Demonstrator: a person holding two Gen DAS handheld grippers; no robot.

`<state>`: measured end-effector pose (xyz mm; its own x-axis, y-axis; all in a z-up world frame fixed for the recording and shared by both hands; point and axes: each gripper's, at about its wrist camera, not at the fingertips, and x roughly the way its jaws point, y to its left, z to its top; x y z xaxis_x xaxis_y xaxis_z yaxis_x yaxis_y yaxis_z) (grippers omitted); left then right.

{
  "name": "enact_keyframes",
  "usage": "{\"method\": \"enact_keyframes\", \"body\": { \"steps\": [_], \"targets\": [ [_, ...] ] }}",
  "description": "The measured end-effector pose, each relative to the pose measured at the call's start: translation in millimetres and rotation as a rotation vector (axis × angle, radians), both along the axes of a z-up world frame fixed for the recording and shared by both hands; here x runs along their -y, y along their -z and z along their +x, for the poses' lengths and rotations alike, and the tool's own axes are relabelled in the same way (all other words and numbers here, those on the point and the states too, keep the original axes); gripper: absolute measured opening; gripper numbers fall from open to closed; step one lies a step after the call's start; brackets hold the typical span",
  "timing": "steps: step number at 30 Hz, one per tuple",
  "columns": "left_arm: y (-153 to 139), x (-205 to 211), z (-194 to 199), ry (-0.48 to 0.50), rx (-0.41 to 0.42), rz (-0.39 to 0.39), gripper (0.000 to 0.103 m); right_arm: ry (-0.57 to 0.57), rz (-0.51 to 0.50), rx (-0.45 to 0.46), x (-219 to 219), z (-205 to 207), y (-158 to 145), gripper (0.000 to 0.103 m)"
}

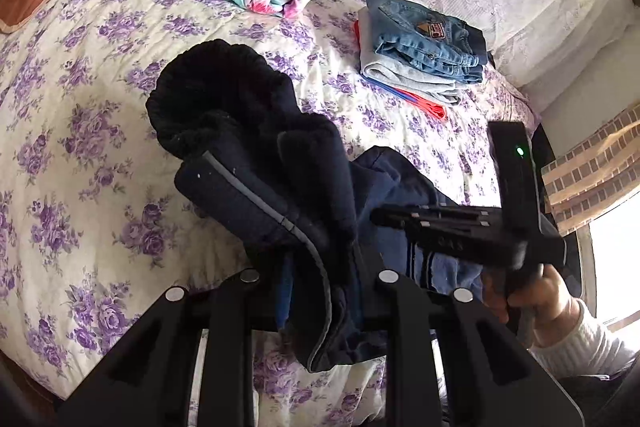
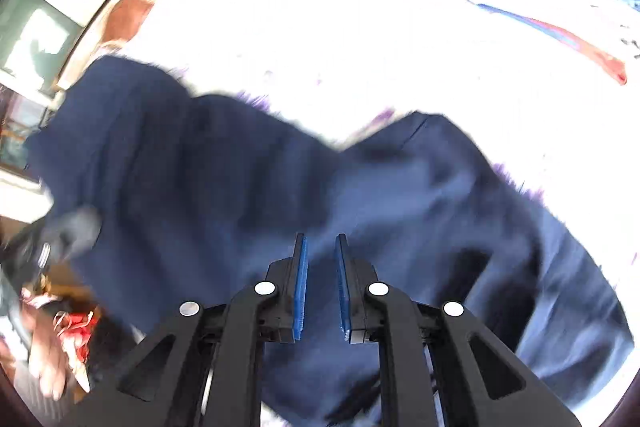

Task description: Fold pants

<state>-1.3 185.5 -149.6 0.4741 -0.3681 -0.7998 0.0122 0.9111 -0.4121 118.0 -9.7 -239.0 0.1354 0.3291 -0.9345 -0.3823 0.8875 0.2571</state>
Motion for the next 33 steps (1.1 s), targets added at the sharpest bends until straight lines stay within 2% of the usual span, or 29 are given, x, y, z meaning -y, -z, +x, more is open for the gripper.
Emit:
{"method": "enact_keyframes", "body": {
  "steps": [6, 10, 13, 16, 19, 22, 25, 28, 31, 33],
  "targets": [
    [-3.8, 6.2, 0.4, 0.013, 0.011, 0.032, 0.021, 0.005, -0.064, -0.053, -11.5, 23.9, 33.4, 0.011],
    [-9.5, 17.6, 4.1, 0.032, 0.008, 0.050, 0.021, -0.001, -0.053, -0.063, -11.4, 24.3, 29.0, 0.011],
    [-18.6, 31.8, 4.7, 0.085, 0.021, 0.051, 0.021, 0.022, 0.048, -0.036, 12.3, 15.4, 6.2, 0.011],
    [-27.6, 55.4, 5.2, 0.178, 0.041, 0.049, 0.021, 0.044, 0.087, 0.027, 51.0, -2.7, -25.7, 0.011],
    [-29.8, 86.0, 8.8, 0.288, 0.056, 0.040, 0.019, 0.099, 0.061, 0.087, 101.9, -16.2, -44.2, 0.014],
    [-28.7, 125.6, 12.5, 0.415, 0.060, 0.006, 0.017, 0.202, 0.049, 0.112, 160.7, -38.7, -54.7, 0.014],
    [-23.6, 177.0, 11.4, 0.581, 0.055, -0.026, 0.015, 0.347, 0.031, 0.129, 214.8, -68.0, -57.4, 0.014],
    [2.4, 233.5, 8.9, 0.736, -0.010, -0.039, 0.014, 0.498, 0.005, 0.111, 269.3, -101.1, -49.8, 0.014],
    [39.4, 286.6, 0.1, 0.865, -0.077, 0.022, 0.013, 0.607, -0.002, 0.085, 298.8, -124.7, -39.3, 0.014],
    [58.3, 306.3, -2.1, 0.905, -0.108, 0.041, 0.013, 0.658, 0.008, 0.065, 311.5, -134.0, -30.5, 0.014]
  ]
}}
